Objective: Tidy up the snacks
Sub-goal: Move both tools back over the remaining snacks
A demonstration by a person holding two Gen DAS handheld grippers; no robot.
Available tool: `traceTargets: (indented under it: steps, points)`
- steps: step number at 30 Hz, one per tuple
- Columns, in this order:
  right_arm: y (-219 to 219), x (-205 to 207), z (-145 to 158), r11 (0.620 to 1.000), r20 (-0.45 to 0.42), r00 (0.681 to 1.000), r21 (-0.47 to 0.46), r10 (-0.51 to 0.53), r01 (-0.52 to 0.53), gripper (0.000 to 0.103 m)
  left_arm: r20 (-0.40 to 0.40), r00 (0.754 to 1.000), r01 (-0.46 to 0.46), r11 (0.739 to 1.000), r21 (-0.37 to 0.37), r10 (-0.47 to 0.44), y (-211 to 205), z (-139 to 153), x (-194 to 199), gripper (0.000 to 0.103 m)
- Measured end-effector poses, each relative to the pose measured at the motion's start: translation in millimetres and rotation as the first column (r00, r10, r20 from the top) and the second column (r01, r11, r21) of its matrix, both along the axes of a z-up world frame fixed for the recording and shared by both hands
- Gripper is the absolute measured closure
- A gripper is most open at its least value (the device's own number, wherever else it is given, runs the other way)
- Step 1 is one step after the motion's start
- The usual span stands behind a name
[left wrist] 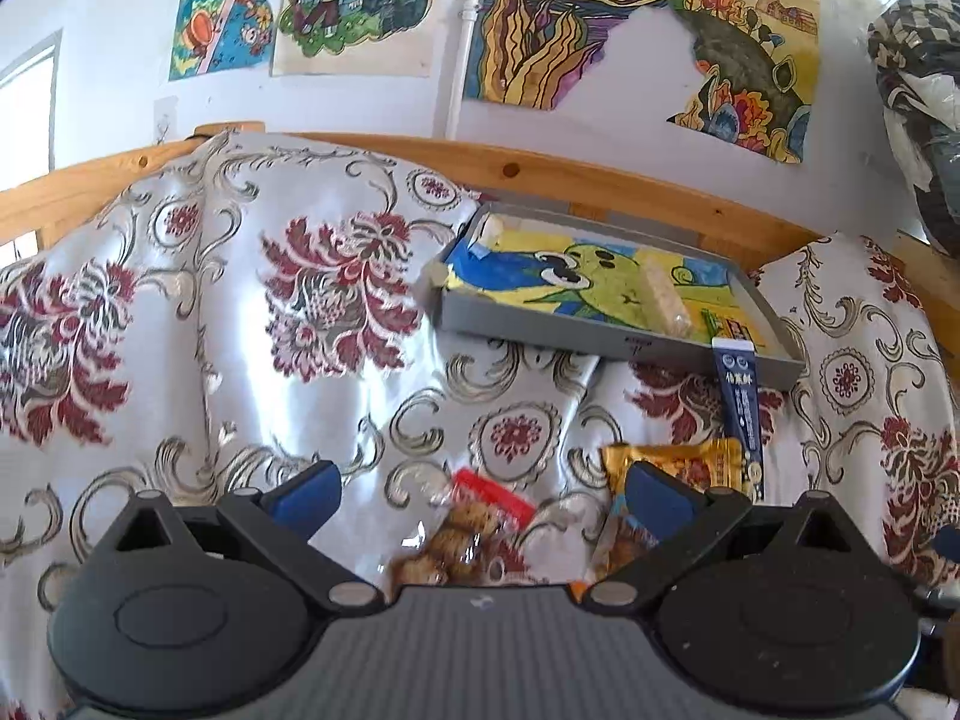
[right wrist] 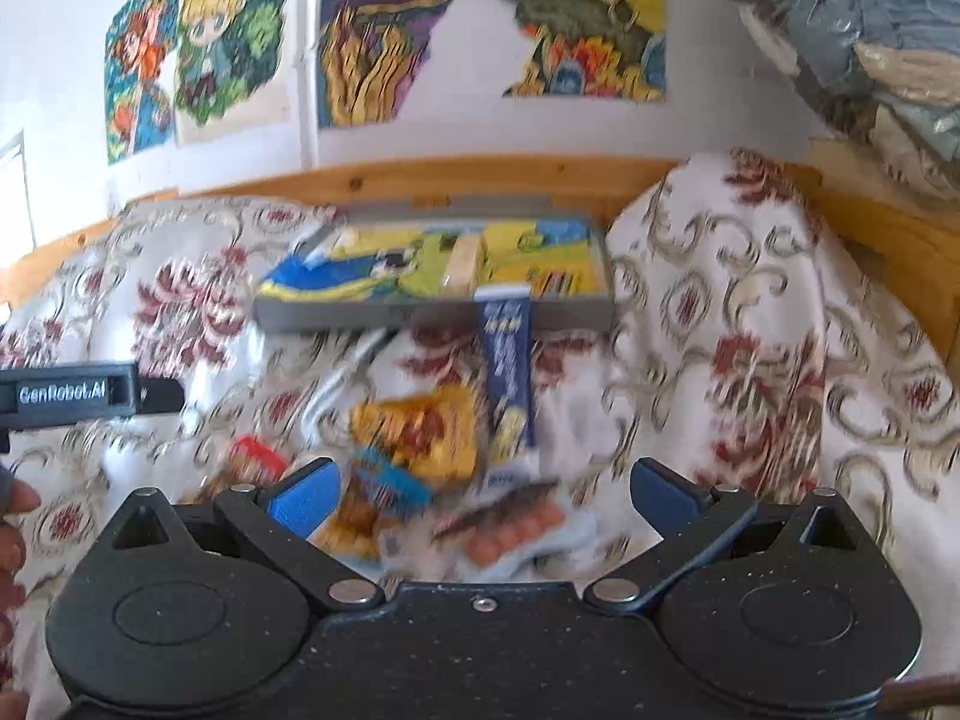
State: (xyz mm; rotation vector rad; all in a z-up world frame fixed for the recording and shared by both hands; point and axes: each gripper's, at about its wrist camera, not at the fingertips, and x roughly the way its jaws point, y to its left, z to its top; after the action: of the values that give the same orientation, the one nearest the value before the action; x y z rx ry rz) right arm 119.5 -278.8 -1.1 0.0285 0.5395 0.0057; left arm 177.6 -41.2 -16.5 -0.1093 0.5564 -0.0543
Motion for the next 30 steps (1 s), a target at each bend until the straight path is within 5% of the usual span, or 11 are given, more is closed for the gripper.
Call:
traceTargets:
  steps: [15, 30]
  points:
    - [31, 7, -26, 0.993, -0.169, 0.984, -0.087, 0.063, -0.079, 0.001, -0.067, 0.993, 0.104, 0.992, 0.076, -0.099, 18, -45, -11, 0.001]
    - [-10, 65, -38, 0.97, -0.292, 0.945, 0.227, 0.148, -0.082, 0.001, -0.079, 0.949, 0.313, 0.942, 0.122, -0.305, -9, -67, -5, 0.001]
